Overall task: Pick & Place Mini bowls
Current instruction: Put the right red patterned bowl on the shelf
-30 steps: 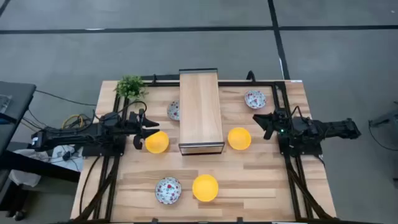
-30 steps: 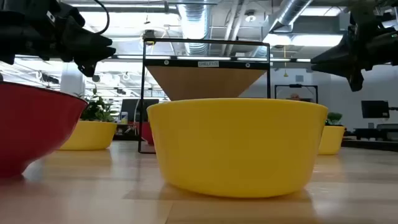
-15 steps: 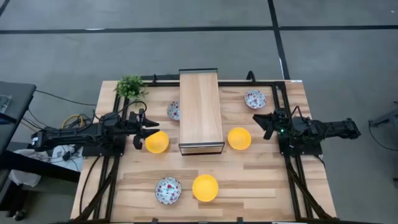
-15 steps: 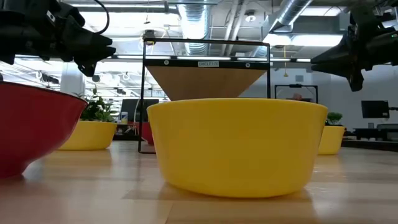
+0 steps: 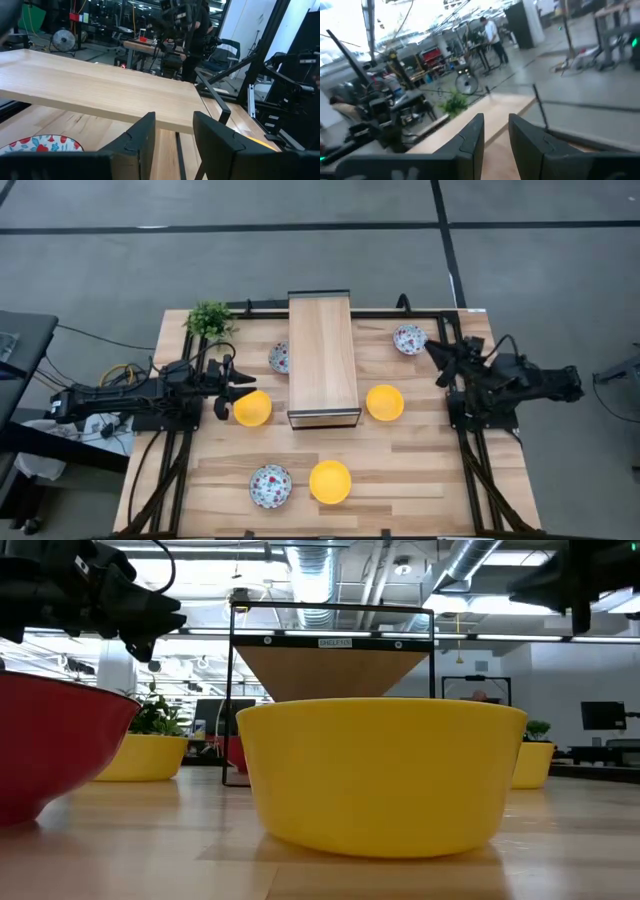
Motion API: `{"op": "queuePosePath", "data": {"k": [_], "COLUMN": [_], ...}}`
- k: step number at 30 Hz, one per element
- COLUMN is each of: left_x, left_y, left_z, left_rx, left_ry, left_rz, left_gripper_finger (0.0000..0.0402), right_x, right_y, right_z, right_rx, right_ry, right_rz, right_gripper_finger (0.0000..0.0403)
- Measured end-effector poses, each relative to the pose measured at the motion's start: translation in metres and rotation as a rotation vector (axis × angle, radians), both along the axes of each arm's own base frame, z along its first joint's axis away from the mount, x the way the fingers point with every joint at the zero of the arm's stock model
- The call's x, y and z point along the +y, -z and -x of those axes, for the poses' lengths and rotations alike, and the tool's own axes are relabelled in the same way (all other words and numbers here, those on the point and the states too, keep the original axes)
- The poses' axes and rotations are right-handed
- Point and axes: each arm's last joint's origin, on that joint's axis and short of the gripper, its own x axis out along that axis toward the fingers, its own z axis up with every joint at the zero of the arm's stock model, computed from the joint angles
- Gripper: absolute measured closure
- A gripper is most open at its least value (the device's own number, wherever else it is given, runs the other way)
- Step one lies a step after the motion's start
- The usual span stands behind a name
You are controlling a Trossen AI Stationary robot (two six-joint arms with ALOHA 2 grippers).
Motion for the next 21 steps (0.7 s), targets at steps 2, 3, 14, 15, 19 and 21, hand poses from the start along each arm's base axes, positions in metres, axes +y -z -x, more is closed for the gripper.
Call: {"op": "queuePosePath", "data": {"k": [2, 3, 14, 15, 19, 21], "left_x": [0.000, 0.000, 0.000, 0.000, 0.000, 0.000], "left_y": [0.000, -0.001, -0.006, -0.007, -0.009, -0.009], "left_z": [0.000, 0.000, 0.000, 0.000, 0.000, 0.001], "left_rx": [-0.004, -0.007, -0.066, -0.072, -0.095, -0.098], "left_ry": [0.000, 0.000, 0.000, 0.000, 0.000, 0.000], "left_rz": [-0.001, -0.001, -0.010, -0.011, -0.014, -0.015], "left_gripper_finger": [0.0270, 0.0270, 0.0270, 0.0270, 0.0270, 0.0270], "right_x": [-0.001, -0.001, -0.006, -0.008, -0.017, -0.023], "right_y": [-0.011, -0.016, -0.062, -0.064, -0.070, -0.071], "right_z": [0.000, 0.000, -0.019, -0.020, -0.026, -0.028], "right_rx": [0.050, 0.077, 0.375, 0.396, 0.518, 0.576], "right_ry": [0.026, 0.050, 0.290, 0.319, 0.434, 0.490], "right_rz": [0.021, 0.019, -0.203, -0.240, -0.424, -0.524], "right_gripper_finger": [0.0324, 0.0324, 0.0324, 0.0324, 0.0324, 0.0324]}}
